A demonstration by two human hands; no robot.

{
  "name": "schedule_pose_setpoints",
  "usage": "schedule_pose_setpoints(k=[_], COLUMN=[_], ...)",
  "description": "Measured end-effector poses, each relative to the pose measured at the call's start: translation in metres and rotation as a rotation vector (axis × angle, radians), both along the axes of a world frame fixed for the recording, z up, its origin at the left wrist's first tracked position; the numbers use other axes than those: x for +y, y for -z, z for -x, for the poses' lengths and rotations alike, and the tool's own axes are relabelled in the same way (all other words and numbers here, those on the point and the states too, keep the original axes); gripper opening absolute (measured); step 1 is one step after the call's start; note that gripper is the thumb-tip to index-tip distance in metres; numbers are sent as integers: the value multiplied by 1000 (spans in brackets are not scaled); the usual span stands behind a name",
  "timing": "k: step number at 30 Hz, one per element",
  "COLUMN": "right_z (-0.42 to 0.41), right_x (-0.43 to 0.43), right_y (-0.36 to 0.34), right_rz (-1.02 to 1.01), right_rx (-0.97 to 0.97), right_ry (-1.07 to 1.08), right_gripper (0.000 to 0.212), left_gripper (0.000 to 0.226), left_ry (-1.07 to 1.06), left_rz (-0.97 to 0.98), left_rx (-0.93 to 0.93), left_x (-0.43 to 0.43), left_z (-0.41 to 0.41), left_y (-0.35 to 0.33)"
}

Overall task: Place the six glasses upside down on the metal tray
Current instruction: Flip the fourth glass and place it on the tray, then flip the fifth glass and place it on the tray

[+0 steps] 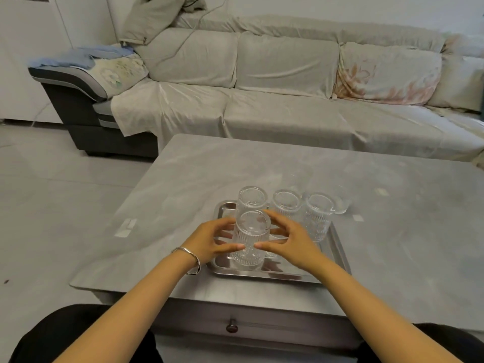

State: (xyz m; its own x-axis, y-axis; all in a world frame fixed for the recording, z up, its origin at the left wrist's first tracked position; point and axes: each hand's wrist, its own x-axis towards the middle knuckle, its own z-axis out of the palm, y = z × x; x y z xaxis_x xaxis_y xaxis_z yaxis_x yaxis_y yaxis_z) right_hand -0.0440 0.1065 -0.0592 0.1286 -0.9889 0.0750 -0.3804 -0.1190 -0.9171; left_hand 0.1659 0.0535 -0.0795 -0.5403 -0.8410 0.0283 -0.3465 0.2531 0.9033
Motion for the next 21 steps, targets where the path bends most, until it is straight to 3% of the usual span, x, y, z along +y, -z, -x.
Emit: schedule_pose_setpoints(k=[15,21], right_z=[4,32], right_x=[-7,-10], right_y=[10,-26], right_rz=[-14,-16], right_rx=[62,50], right_ry=[-12,-61], right_gripper=[64,67], left_gripper=[56,30], left_ry=[12,-123], left_rz=[-25,103], left_rx=[-11,59], left_x=[-10,-33], left_z=[-2,-15], left_y=[10,-33])
